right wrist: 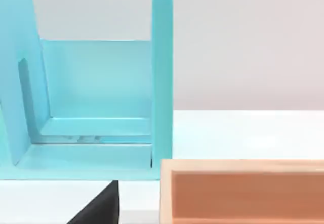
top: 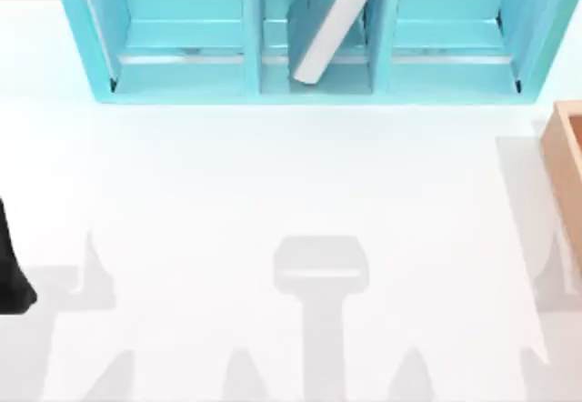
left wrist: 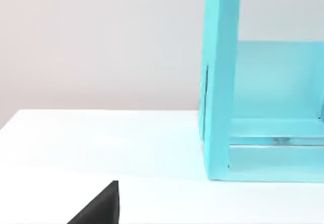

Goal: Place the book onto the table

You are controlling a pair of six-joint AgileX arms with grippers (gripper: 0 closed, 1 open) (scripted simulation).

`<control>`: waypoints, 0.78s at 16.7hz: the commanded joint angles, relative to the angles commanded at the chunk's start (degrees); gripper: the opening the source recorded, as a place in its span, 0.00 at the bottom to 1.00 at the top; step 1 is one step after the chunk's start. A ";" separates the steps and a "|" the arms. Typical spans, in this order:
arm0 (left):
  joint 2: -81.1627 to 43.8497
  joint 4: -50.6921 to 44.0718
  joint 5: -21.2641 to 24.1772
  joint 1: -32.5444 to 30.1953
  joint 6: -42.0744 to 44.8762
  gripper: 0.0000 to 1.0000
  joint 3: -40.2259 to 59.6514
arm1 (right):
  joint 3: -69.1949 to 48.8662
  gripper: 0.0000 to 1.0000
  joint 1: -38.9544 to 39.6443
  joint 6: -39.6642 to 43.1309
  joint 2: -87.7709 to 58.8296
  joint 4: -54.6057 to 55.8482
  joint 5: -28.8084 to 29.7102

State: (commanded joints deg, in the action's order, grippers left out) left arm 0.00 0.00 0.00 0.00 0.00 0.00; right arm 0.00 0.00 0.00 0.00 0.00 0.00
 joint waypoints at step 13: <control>0.00 0.00 0.00 0.00 0.00 1.00 0.00 | -13.71 1.00 10.36 -8.17 -26.62 15.32 4.51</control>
State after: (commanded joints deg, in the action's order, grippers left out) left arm 0.00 0.00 0.00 0.00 0.00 0.00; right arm -13.71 10.36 -8.17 -26.62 15.32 4.51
